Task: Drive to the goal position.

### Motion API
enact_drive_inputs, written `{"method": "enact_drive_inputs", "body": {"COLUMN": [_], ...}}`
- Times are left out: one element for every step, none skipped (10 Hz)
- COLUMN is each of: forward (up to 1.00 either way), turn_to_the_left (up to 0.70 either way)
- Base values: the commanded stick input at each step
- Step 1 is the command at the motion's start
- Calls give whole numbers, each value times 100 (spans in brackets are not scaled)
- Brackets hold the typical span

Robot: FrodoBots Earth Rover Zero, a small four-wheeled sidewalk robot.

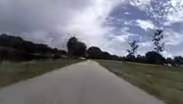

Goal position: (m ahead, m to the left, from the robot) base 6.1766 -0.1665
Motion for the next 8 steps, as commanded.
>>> {"method": "enact_drive_inputs", "body": {"forward": [70,70,70,70,70,70,70,70], "turn_to_the_left": [0,0,0,0,0,0,0,0]}}
